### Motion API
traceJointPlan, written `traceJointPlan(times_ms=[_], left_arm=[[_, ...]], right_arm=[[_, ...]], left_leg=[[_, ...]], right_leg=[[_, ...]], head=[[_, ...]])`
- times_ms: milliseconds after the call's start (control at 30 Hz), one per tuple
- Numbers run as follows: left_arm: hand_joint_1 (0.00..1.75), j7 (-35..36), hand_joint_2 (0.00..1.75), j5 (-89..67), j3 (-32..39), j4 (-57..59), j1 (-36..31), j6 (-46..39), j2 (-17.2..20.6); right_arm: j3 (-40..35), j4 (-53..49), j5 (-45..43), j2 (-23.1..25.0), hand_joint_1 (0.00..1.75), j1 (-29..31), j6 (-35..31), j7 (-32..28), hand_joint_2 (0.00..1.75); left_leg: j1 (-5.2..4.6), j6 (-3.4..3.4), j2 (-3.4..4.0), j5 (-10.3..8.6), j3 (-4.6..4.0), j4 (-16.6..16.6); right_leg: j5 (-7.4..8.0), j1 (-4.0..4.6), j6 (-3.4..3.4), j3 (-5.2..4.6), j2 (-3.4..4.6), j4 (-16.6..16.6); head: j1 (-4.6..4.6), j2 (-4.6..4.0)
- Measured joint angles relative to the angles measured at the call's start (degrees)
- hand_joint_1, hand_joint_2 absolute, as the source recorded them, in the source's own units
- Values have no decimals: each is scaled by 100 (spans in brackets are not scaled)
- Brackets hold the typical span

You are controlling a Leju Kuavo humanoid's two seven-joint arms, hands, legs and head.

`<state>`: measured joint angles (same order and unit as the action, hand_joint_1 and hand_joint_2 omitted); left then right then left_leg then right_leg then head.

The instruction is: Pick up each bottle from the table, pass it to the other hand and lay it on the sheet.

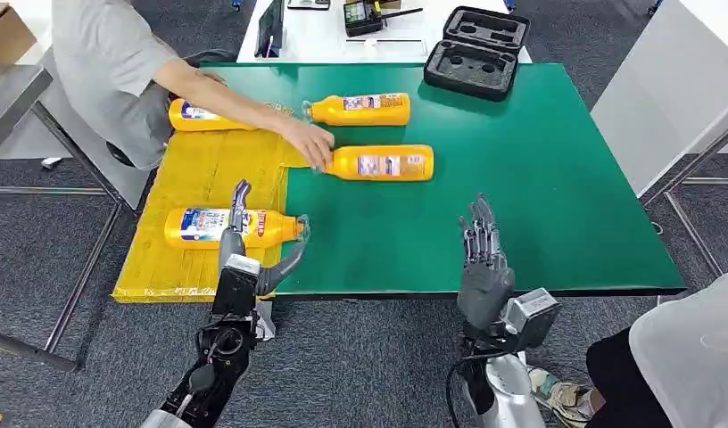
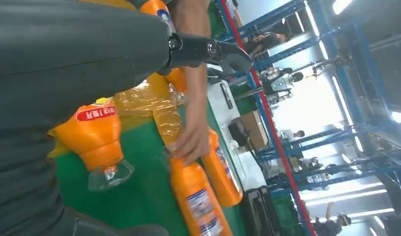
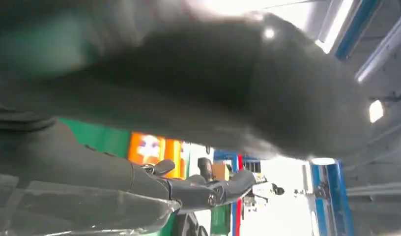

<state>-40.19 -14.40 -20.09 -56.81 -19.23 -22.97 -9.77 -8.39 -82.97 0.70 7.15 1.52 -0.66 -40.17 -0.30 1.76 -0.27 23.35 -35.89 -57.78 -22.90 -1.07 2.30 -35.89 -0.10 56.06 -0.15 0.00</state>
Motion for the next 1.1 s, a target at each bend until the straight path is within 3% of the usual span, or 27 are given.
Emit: traceJointPlan(times_ms=[167, 667, 1100], left_arm=[[0, 0, 175, -9, -244, -24, -46, 7, -35], [0, 0, 175, 256, -430, -933, 229, -33, 98], [0, 0, 175, 476, -690, -1263, 232, 247, 103]], right_arm=[[262, -364, 62, 72, 0, -195, -610, 0, 0], [299, -478, 461, 85, 0, -384, -1263, 0, 0], [330, -535, 363, -81, 0, -553, -1016, 0, 0]], left_leg=[[0, 0, -1, 1, 0, 0], [1, 0, 1, 0, -1, 1], [0, 0, 1, 1, -1, 1]], right_leg=[[0, -1, 0, 0, 0, 0], [-1, 1, -1, 1, 0, 1], [-1, 0, 0, 1, -1, 0]], head=[[2, 0], [0, 0], [0, 0]])
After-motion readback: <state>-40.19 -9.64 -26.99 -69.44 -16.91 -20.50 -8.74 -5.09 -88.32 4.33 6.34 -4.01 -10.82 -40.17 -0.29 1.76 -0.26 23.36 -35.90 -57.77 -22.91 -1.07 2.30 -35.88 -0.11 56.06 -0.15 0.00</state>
